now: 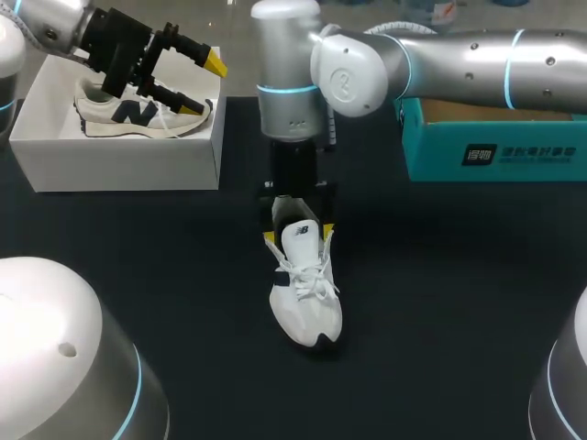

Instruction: Take the shoe out of the shoebox, open the shoe tongue, remove and reinsert the insole, then place the shoe into the shoebox

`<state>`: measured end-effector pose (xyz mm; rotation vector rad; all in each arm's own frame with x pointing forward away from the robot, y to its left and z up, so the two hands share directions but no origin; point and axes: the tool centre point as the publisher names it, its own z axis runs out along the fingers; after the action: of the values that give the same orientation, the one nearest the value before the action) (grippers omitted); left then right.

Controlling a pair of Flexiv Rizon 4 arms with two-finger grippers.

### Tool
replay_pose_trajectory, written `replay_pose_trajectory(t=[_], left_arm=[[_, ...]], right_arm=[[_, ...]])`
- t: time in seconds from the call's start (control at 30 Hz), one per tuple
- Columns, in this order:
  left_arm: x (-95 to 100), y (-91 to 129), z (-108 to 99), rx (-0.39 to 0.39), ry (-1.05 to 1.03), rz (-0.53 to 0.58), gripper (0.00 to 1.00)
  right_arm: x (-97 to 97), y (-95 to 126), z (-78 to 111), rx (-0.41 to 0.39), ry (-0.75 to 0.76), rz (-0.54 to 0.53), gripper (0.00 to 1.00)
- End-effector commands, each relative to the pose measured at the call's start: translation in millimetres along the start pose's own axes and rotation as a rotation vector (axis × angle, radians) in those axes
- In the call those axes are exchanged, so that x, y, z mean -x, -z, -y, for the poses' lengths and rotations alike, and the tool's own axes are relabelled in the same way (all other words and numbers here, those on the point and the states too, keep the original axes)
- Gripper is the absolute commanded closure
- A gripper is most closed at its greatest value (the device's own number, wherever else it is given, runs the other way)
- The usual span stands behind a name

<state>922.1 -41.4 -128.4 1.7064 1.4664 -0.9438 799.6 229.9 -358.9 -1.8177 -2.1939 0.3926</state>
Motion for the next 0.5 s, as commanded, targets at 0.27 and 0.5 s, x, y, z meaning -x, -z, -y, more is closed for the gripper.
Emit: replay_pose_trajectory(t=[0.27,0.5], left_arm=[[0.1,0.0,0.9,0.001,-0.001,-0.003,0.00],[0.1,0.0,0.9,0.001,-0.001,-0.003,0.00]], right_arm=[[-7.6,7.1,12.6,0.014,-0.014,0.037,0.00],[-7.1,9.1,23.9,0.012,-0.033,0.045,0.00]])
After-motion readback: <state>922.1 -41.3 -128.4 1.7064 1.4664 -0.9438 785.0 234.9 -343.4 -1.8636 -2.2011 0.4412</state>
